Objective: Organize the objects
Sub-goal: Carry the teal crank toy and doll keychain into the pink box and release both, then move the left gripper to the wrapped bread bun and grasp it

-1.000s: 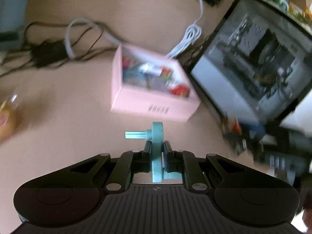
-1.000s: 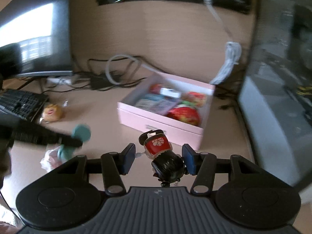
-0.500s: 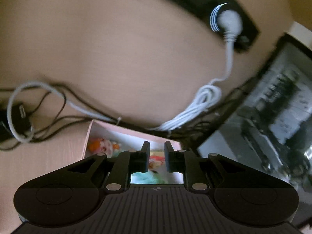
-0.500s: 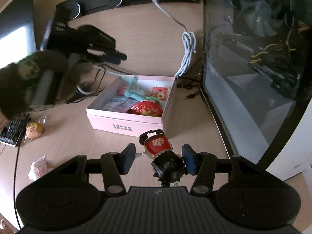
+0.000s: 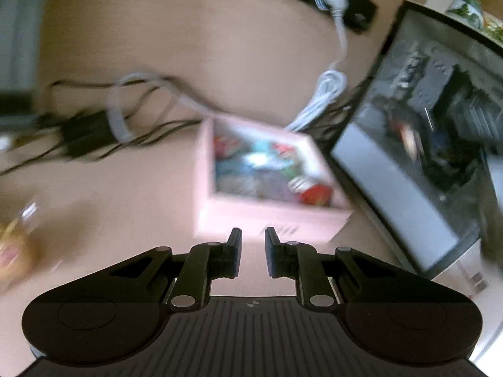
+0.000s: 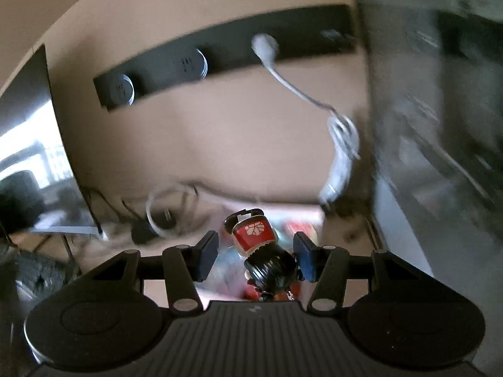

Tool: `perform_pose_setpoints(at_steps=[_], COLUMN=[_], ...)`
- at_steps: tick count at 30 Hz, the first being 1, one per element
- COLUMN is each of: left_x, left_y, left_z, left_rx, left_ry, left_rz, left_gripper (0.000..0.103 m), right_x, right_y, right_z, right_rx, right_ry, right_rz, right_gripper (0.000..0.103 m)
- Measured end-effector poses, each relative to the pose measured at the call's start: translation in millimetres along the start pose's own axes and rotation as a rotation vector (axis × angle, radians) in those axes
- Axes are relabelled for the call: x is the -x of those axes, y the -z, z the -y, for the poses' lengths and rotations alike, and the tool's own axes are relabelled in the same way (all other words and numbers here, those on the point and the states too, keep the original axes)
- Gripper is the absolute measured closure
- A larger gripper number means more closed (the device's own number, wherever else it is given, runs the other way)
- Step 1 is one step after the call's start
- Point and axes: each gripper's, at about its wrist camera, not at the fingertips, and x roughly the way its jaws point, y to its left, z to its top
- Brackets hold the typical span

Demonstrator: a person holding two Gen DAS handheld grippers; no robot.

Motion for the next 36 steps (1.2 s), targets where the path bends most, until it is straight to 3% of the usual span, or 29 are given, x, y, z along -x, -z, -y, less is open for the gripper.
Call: perform_pose_setpoints(at_steps=[4,5,6,8,10,12,16,20,23,25,31,35,36], left_x=[30.8,38.9,47.6,64.9,79.9,91.2,96.8,92.0,90.6,83.5,35.5,7.1,2.8], left_y=[30.8,37.1,43.6,53.6,62.5,69.9,79.5,73.6,54.0,36.1,-5.6,-14.7,-15.7], left_z=[-25.7,-33.7,-42.9,-60.2,-73.1,-84.7,-99.3,-98.8,-101.1,-109.9,-134.7,-150.0,-152.9], left_rx=[0.094,0.118,0.152,0.21,0.241,0.272,0.282,0.173,0.025,-0.081,-0.458,-0.555,-0.573], left_ry=[-0.075,-0.107,-0.135,-0.159,-0.179,-0.188,-0.184,-0.244,-0.299,-0.299,-0.393,-0.336,-0.328], left_rz=[0.009,0.018,0.026,0.038,0.057,0.059,0.02,0.006,0.036,0.034,-0.135,-0.286,-0.285], left_gripper=[0.086,0.086,0.086,0.086,0.086,0.086,0.086,0.086,0.086,0.085,0.083,0.08,0.079], right_x=[-59.9,-76.0,-94.2,-113.7,-116.0,-107.5,-90.2,-75.6,-62.7,-55.6,-39.3,-25.9,-25.1], right_y=[-43.9,-50.0,-54.3,-54.6,-47.7,-34.7,-4.7,34.8,67.5,88.8,132.1,150.1,152.1], right_z=[-18.0,-22.6,-27.5,-32.1,-30.8,-28.6,-29.8,-34.7,-47.3,-57.2,-95.1,-103.7,-104.0], right_rx=[-0.022,-0.017,-0.013,-0.027,-0.062,-0.077,-0.031,0.022,0.057,0.072,0.197,0.253,0.255], right_ry=[-0.087,-0.088,-0.058,-0.003,-0.008,-0.011,0.018,0.03,0.017,-0.002,-0.017,-0.007,-0.001], right_rz=[0.002,-0.007,-0.023,-0.043,-0.061,-0.07,-0.102,-0.154,-0.212,-0.251,-0.3,-0.324,-0.329], right_gripper=[0.05,0.046,0.04,0.039,0.039,0.031,0.031,0.027,0.023,0.016,0.01,0.007,0.007])
